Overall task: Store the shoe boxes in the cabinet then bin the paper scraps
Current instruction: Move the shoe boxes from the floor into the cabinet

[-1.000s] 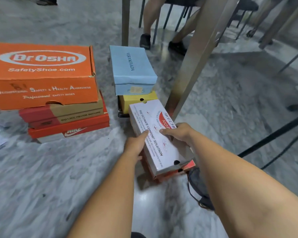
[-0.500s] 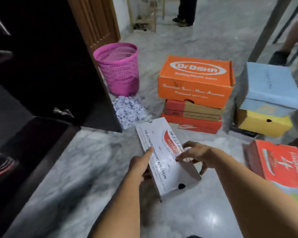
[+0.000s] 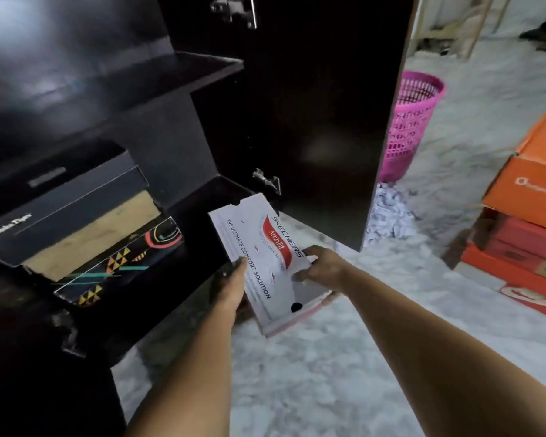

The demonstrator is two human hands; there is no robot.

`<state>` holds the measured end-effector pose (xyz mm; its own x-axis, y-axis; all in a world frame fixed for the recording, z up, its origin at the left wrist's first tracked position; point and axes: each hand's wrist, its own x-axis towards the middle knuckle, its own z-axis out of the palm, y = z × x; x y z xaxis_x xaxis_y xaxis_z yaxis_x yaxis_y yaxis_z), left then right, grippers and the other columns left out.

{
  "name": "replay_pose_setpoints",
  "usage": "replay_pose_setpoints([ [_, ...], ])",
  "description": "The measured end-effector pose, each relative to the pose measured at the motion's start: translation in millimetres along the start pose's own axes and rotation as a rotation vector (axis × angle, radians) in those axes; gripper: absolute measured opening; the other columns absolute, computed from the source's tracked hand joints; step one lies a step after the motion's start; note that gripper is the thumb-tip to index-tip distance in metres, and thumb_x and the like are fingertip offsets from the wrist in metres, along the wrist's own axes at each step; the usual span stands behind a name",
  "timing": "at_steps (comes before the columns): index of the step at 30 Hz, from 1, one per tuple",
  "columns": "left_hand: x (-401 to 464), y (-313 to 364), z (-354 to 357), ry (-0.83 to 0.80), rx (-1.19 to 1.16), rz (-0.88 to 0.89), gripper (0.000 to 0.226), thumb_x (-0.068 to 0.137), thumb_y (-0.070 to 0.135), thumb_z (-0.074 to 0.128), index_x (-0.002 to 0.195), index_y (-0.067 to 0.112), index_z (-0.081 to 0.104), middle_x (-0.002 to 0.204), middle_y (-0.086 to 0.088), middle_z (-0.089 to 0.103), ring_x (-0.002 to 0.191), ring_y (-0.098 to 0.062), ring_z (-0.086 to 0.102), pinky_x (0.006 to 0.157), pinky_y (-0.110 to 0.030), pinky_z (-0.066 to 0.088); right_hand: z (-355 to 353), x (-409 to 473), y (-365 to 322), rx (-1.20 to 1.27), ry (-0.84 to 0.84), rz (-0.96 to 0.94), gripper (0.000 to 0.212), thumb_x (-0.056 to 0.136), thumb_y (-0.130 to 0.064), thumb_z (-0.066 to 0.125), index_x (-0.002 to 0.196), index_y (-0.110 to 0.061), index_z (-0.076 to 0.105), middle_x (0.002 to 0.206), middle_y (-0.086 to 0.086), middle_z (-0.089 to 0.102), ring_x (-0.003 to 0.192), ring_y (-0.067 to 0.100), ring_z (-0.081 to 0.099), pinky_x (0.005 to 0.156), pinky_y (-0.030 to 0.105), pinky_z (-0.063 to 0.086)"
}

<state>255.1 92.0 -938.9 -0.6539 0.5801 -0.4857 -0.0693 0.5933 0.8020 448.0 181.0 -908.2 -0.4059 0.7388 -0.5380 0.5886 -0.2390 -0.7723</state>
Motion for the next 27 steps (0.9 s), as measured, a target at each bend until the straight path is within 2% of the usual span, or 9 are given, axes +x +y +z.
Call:
replay_pose_setpoints([
  [2, 32, 14, -4, 0.042, -0.006, 0.047, 0.052, 0.094, 0.050, 0.062, 0.128, 0.011, 0.062, 0.119, -0.004, 0.064, 0.118, -0.032, 0.060, 0.094, -0.036, 0.045, 11, 31, -17, -0.023, 0.089, -0.098, 0.053, 0.079, -0.028, 0.086, 0.122, -0.024, 0.055, 0.116, 0.006, 0.068, 0.096, 0.025, 0.066, 0.080, 0.040, 0.060],
  [4, 61, 29, -9, 0.044, -0.027, 0.106, 0.042, 0.093, 0.037, 0.065, 0.128, 0.013, 0.062, 0.124, -0.006, 0.067, 0.113, -0.030, 0.063, 0.098, -0.038, 0.048, 21, 61, -35, -0.014, 0.179, -0.185, 0.048, 0.076, -0.034, 0.086, 0.115, -0.020, 0.062, 0.108, 0.004, 0.073, 0.095, 0.022, 0.070, 0.086, 0.036, 0.058],
  [7, 103, 47, -13, 0.076, -0.122, 0.188, 0.062, 0.086, 0.023, 0.067, 0.144, 0.021, 0.046, 0.132, -0.006, 0.065, 0.117, -0.028, 0.063, 0.105, -0.043, 0.049, 39, 107, -57, 0.049, 0.259, -0.334, 0.056, 0.070, -0.033, 0.083, 0.119, -0.021, 0.059, 0.107, 0.004, 0.073, 0.100, 0.025, 0.071, 0.088, 0.037, 0.057],
  [10, 139, 49, -2, 0.078, -0.063, 0.280, 0.069, 0.095, 0.015, 0.064, 0.154, 0.022, 0.031, 0.128, 0.001, 0.062, 0.112, -0.018, 0.060, 0.094, -0.024, 0.045, 58, 148, -68, 0.035, 0.223, -0.451, 0.061, 0.080, -0.025, 0.082, 0.134, -0.025, 0.054, 0.122, 0.005, 0.067, 0.108, 0.022, 0.068, 0.095, 0.030, 0.053],
  [13, 165, 48, 12, 0.156, 0.089, 0.318, 0.077, 0.102, 0.031, 0.053, 0.162, 0.025, 0.005, 0.145, -0.016, 0.052, 0.122, -0.034, 0.058, 0.093, -0.033, 0.044, 70, 183, -74, -0.103, 0.210, -0.488, 0.062, 0.090, -0.033, 0.074, 0.147, -0.032, 0.050, 0.144, 0.010, 0.047, 0.128, 0.025, 0.055, 0.112, 0.031, 0.042],
  [15, 187, 49, 14, 0.223, 0.140, 0.347, 0.075, 0.103, 0.039, 0.048, 0.161, 0.027, 0.002, 0.151, -0.022, 0.045, 0.120, -0.041, 0.058, 0.089, -0.039, 0.048, 73, 205, -81, -0.105, 0.175, -0.475, 0.060, 0.096, -0.036, 0.067, 0.151, -0.038, 0.044, 0.147, 0.012, 0.039, 0.136, 0.028, 0.045, 0.114, 0.030, 0.036],
  [19, 221, 61, 5, 0.265, 0.161, 0.411, 0.080, 0.098, 0.050, 0.045, 0.161, 0.027, 0.001, 0.155, -0.019, 0.039, 0.117, -0.043, 0.059, 0.090, -0.050, 0.057, 80, 237, -105, -0.128, 0.121, -0.473, 0.061, 0.100, -0.043, 0.060, 0.154, -0.046, 0.034, 0.148, 0.016, 0.035, 0.133, 0.037, 0.049, 0.111, 0.033, 0.040],
  [21, 235, 65, 0, 0.248, 0.157, 0.395, 0.076, 0.100, 0.047, 0.044, 0.160, 0.032, -0.001, 0.153, -0.018, 0.042, 0.116, -0.040, 0.059, 0.090, -0.054, 0.057, 83, 248, -111, -0.146, 0.117, -0.468, 0.060, 0.101, -0.046, 0.057, 0.155, -0.050, 0.030, 0.148, 0.017, 0.033, 0.135, 0.038, 0.048, 0.111, 0.037, 0.040],
  [27, 245, 66, 3, 0.237, 0.159, 0.453, 0.076, 0.096, 0.048, 0.041, 0.159, 0.032, 0.001, 0.161, -0.011, 0.033, 0.127, -0.033, 0.055, 0.098, -0.050, 0.054, 81, 263, -106, -0.111, 0.096, -0.504, 0.058, 0.100, -0.052, 0.054, 0.152, -0.056, 0.029, 0.150, 0.013, 0.031, 0.138, 0.039, 0.043, 0.108, 0.038, 0.039],
])
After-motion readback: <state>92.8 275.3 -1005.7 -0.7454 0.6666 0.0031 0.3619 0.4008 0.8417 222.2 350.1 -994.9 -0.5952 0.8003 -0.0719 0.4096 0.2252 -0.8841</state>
